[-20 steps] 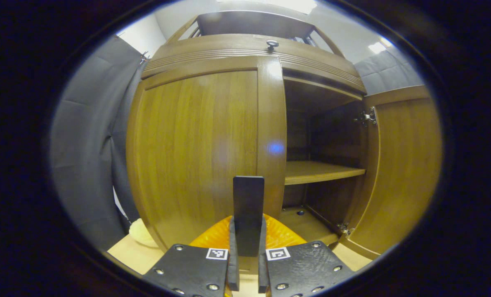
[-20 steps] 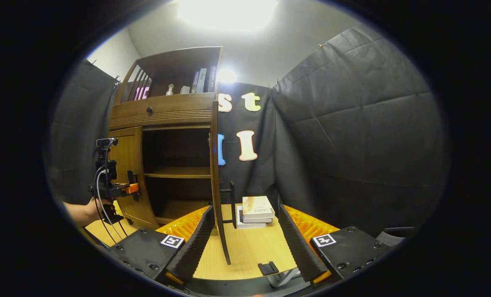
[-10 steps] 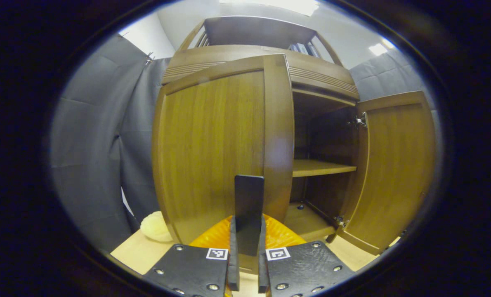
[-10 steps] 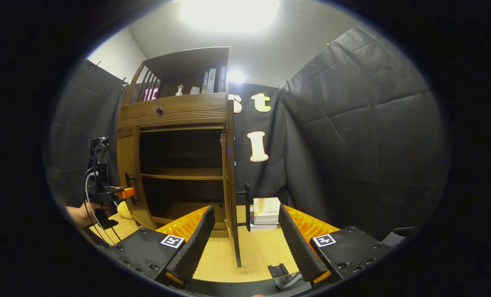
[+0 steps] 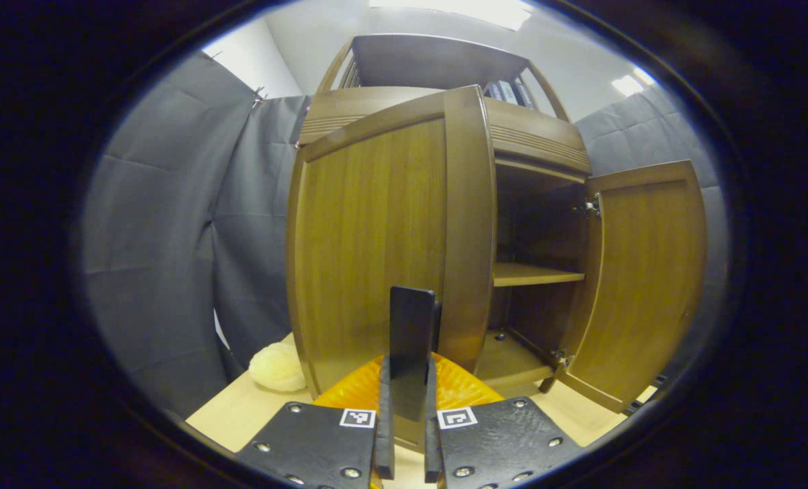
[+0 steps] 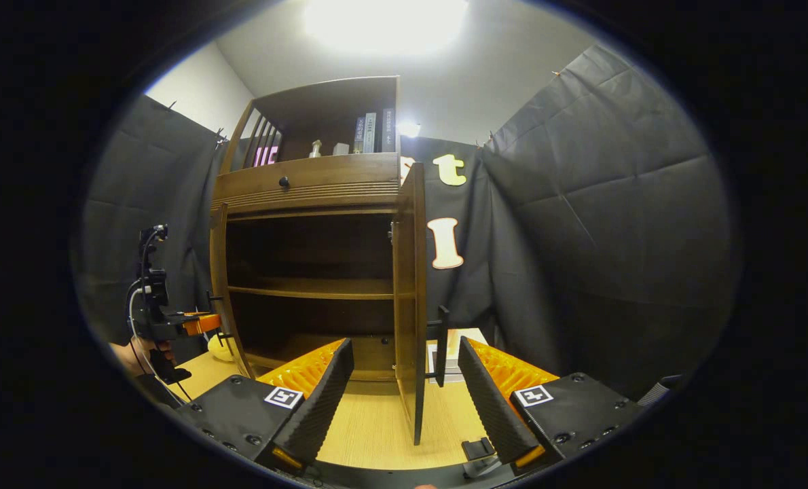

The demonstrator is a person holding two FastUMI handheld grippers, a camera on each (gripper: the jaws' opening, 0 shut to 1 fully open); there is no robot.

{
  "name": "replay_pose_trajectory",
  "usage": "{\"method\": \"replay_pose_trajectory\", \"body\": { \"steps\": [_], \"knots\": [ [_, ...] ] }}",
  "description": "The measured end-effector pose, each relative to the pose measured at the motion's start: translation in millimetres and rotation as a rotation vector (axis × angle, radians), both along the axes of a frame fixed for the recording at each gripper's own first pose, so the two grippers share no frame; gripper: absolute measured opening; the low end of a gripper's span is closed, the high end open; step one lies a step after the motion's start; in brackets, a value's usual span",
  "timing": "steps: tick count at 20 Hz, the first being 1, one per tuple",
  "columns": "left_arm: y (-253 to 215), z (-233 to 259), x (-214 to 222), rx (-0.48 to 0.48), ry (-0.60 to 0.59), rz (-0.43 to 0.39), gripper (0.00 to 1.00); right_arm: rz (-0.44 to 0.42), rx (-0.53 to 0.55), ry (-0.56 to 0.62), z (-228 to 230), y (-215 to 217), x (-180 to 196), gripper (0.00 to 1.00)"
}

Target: Open the right door of the double-door shoe cabinet with the right hand, and open the left door with the left hand.

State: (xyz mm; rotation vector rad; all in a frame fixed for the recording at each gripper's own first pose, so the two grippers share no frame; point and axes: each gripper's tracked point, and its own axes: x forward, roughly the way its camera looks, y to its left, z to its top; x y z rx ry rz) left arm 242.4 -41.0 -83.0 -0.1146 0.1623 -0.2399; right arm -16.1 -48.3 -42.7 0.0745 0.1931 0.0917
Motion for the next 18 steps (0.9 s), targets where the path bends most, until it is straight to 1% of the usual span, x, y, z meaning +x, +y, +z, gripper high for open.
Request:
{"method": "replay_pose_trajectory", "body": {
  "steps": [1,2,3,4,5,6,8,9,11,12,15,16,17,18],
  "knots": [
    [4.9,1.3,-4.0,-0.003,0.001,0.002,0.21,0.008,0.002,-0.002,2.0,4.1,3.2,0.92],
    [9.2,-0.2,-6.1,-0.009,0.000,0.005,0.21,0.015,0.005,-0.003,2.1,8.2,3.7,0.97],
    [13.8,-0.6,-8.5,-0.008,0.001,0.008,0.21,0.021,0.009,-0.004,2.1,13.0,4.7,0.92],
    [20.0,0.5,-12.7,-0.005,-0.004,0.010,0.20,0.030,0.012,-0.004,2.3,17.7,5.6,0.97],
    [24.6,1.1,-15.8,0.001,-0.005,0.011,0.20,0.038,0.015,-0.004,1.9,22.5,5.9,0.92],
    [28.2,0.4,-18.5,0.005,-0.006,0.013,0.15,0.047,0.018,-0.005,1.9,27.6,6.7,0.92],
    [37.5,-1.1,-20.8,0.008,-0.005,0.023,0.20,0.068,0.023,-0.007,1.7,39.6,7.8,0.92],
    [43.0,-1.4,-21.8,0.007,-0.006,0.030,0.17,0.079,0.024,-0.008,1.6,45.2,8.3,0.92],
    [53.5,-1.5,-26.5,0.008,-0.006,0.040,0.18,0.101,0.026,-0.013,2.2,56.9,10.3,0.92],
    [61.1,-2.6,-29.7,0.010,-0.006,0.044,0.20,0.115,0.028,-0.015,3.4,63.5,12.0,0.92],
    [79.1,-4.5,-34.8,0.016,-0.007,0.060,0.18,0.143,0.032,-0.021,4.3,78.4,14.2,0.92],
    [87.0,-4.0,-37.2,0.017,-0.007,0.068,0.18,0.152,0.034,-0.021,4.7,84.1,15.1,0.97],
    [93.4,-4.2,-38.7,0.019,-0.007,0.077,0.18,0.161,0.035,-0.021,3.8,89.3,14.1,0.92],
    [100.1,-5.8,-39.6,0.019,-0.007,0.086,0.20,0.169,0.034,-0.021,4.3,94.0,14.8,0.92]
  ]
}}
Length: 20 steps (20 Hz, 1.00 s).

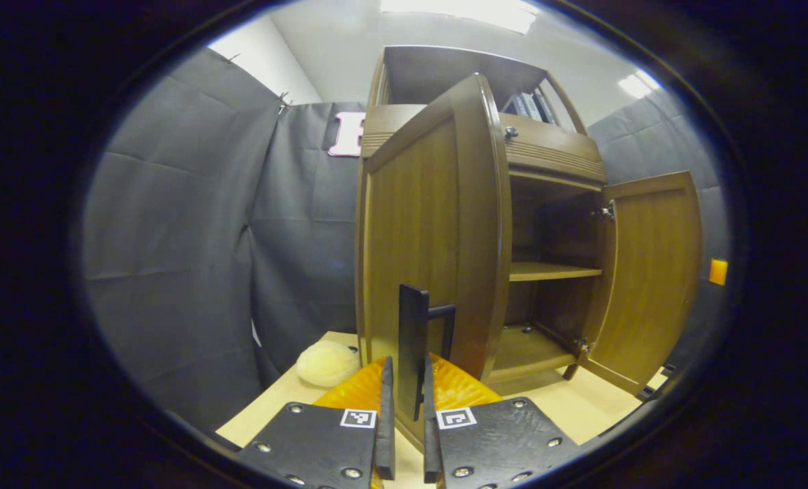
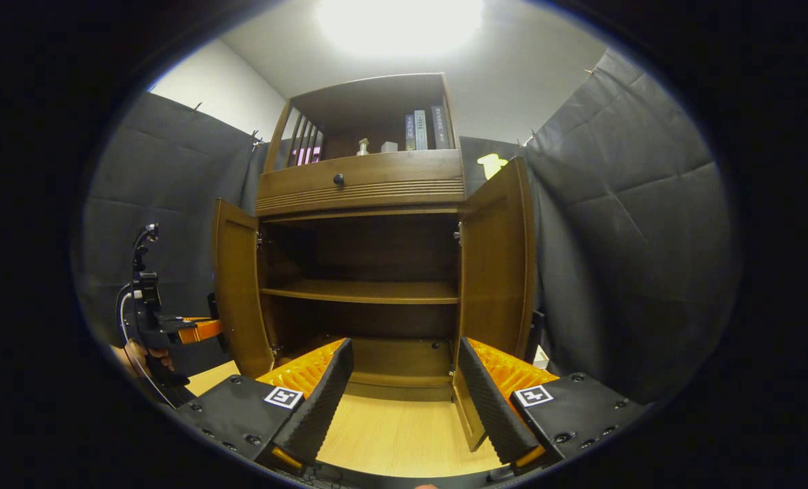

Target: Open the right door of the double-door shoe cabinet with the right hand, and open the left door with the left hand.

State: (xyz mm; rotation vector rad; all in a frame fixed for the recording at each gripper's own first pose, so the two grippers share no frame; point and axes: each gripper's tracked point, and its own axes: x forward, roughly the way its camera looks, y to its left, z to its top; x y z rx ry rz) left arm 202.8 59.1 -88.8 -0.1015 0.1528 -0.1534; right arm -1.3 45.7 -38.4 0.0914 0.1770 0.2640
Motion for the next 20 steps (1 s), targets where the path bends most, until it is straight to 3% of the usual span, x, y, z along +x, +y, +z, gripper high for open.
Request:
{"method": "replay_pose_trajectory", "body": {
  "steps": [2,5,6,11,12,16,17,18,20],
  "knots": [
    [16.4,-1.0,-1.1,0.002,0.000,0.025,0.18,0.013,-0.002,-0.002,-1.4,6.8,-1.2,0.97],
    [40.8,-1.9,-0.9,0.002,0.002,0.070,0.20,0.029,-0.004,-0.008,-1.1,19.4,1.9,0.97],
    [51.6,-4.5,-0.5,0.008,0.002,0.081,0.19,0.034,-0.006,-0.008,-0.8,23.2,2.9,0.92],
    [92.4,-10.4,-0.3,0.004,0.008,0.132,0.17,0.066,-0.013,-0.005,-0.5,49.5,8.8,0.97],
    [96.1,-11.0,-0.3,-0.002,0.009,0.126,0.16,0.075,-0.013,-0.006,-0.3,56.1,9.6,0.92],
    [101.2,-13.6,-1.1,0.012,0.000,0.098,0.19,0.106,-0.030,-0.008,0.0,82.3,9.5,0.92],
    [102.1,-14.3,-1.7,0.015,-0.006,0.096,0.16,0.112,-0.033,-0.008,-0.8,88.7,9.0,0.97],
    [107.6,-14.3,-0.8,0.014,-0.009,0.096,0.19,0.115,-0.036,-0.008,-1.1,94.1,8.5,0.92],
    [119.0,-14.6,-3.9,0.012,-0.015,0.105,0.16,0.121,-0.035,-0.006,-2.9,100.6,9.7,0.94]
  ]
}}
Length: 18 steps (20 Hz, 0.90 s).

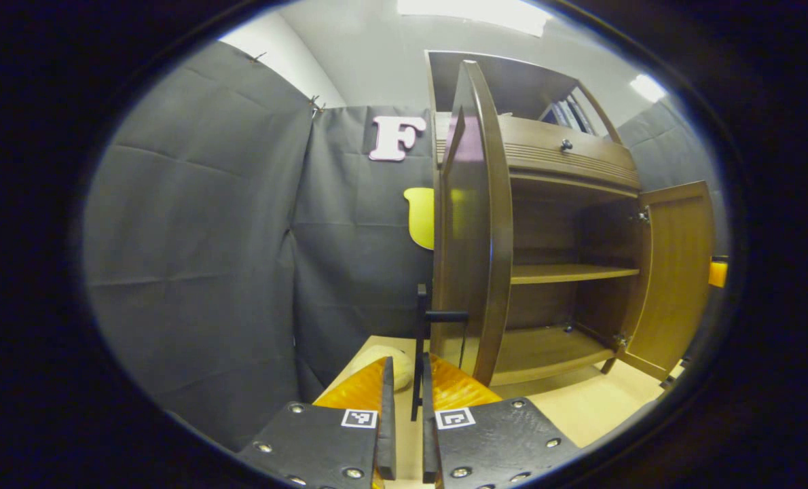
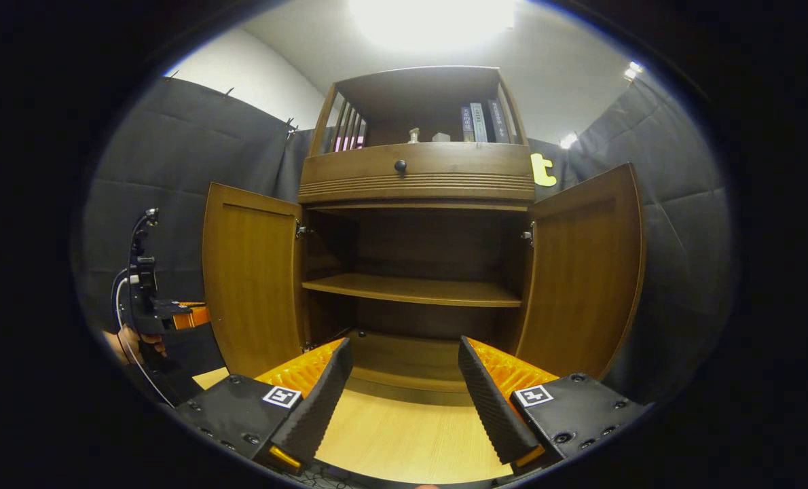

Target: Open the right door of the double-door shoe cabinet with the right hand, and open the left door with the left hand.

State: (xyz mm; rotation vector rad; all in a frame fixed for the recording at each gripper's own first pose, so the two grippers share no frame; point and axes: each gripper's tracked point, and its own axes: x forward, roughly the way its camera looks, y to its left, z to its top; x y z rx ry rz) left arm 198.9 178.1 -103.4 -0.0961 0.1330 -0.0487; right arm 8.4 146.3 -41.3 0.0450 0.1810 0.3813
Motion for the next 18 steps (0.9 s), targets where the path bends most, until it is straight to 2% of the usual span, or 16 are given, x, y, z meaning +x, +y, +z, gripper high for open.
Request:
{"method": "replay_pose_trajectory", "body": {
  "steps": [2,5,7,8,11,17,18],
  "knots": [
    [15.0,0.9,-5.5,0.001,-0.006,0.018,0.16,-0.002,0.010,-0.004,-1.1,7.7,-1.5,0.99],
    [33.1,4.7,-15.5,-0.010,-0.008,0.042,0.16,-0.010,0.046,-0.001,-0.1,10.3,-6.9,0.96],
    [37.1,12.5,-24.2,-0.003,-0.016,0.051,0.16,-0.005,0.058,-0.003,1.3,5.9,-9.8,1.00],
    [37.6,16.0,-28.2,0.012,-0.024,0.062,0.19,-0.006,0.056,-0.009,2.8,0.9,-10.8,0.97],
    [28.9,31.7,-46.1,0.008,-0.038,0.091,0.16,0.002,0.049,-0.011,5.2,-16.6,-15.2,0.96],
    [-2.8,64.0,-94.8,0.014,-0.066,0.069,0.19,-0.029,0.042,-0.027,14.2,-61.7,-31.8,0.96],
    [-11.8,68.5,-104.2,0.013,-0.070,0.063,0.19,-0.039,0.040,-0.029,15.1,-69.0,-34.4,0.99]
  ]
}}
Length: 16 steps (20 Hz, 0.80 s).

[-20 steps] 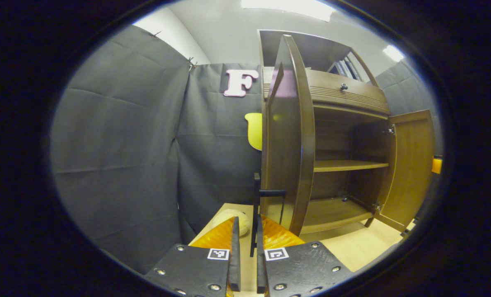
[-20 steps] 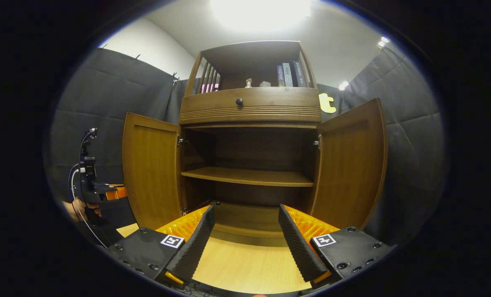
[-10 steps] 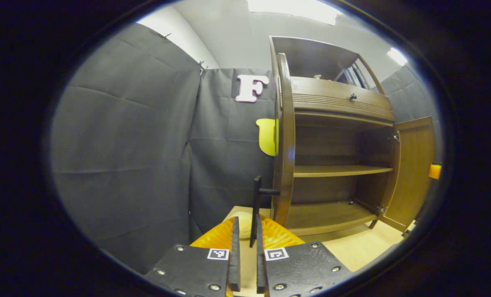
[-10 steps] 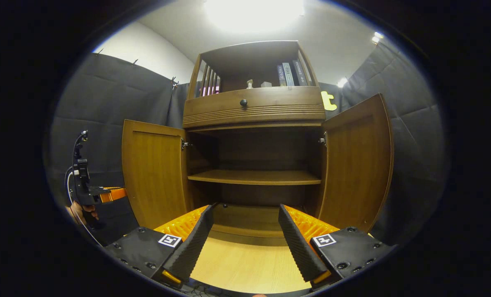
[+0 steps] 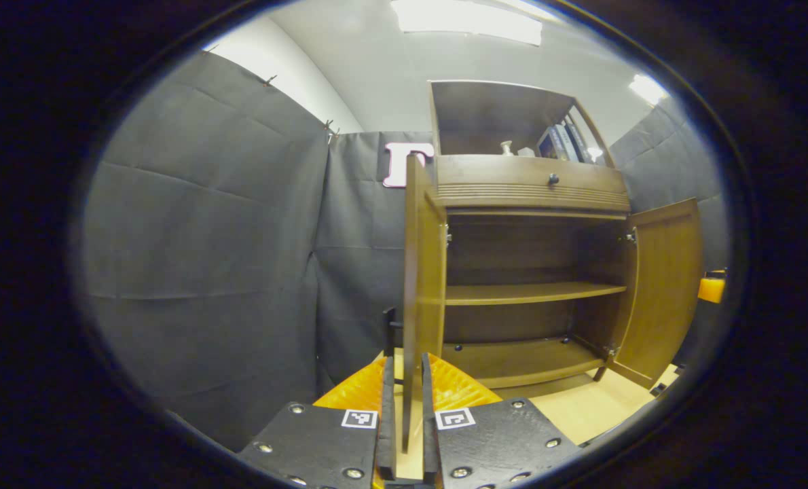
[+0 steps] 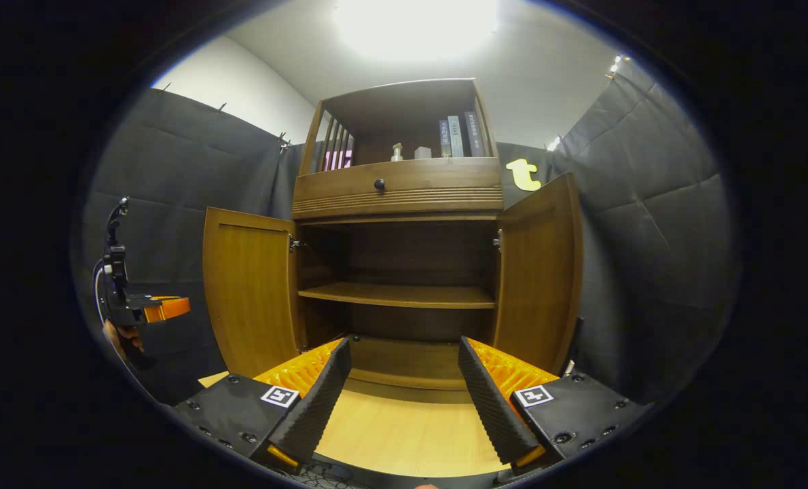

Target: Open the right door of the double-door shoe cabinet with the right hand, and open the left door with the left hand.

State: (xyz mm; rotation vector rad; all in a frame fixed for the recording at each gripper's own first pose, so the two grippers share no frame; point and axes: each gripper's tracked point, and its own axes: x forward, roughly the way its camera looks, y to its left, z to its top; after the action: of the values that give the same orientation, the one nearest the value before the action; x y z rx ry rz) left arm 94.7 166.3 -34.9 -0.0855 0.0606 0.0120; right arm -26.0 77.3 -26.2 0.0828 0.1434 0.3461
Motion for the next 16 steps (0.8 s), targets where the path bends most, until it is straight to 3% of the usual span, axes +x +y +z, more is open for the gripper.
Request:
{"method": "replay_pose_trajectory", "body": {
  "steps": [10,14,16],
  "knots": [
    [-55.5,38.4,-49.3,0.019,-0.048,-0.063,0.19,-0.092,-0.029,-0.022,4.5,-54.3,-26.3,0.99],
    [-69.8,41.9,-64.8,0.038,-0.056,-0.076,0.14,-0.121,-0.024,-0.024,4.5,-62.5,-31.6,0.99],
    [-71.3,42.7,-70.7,0.039,-0.056,-0.075,0.19,-0.127,-0.019,-0.021,5.0,-63.3,-33.0,0.99]
  ]
}}
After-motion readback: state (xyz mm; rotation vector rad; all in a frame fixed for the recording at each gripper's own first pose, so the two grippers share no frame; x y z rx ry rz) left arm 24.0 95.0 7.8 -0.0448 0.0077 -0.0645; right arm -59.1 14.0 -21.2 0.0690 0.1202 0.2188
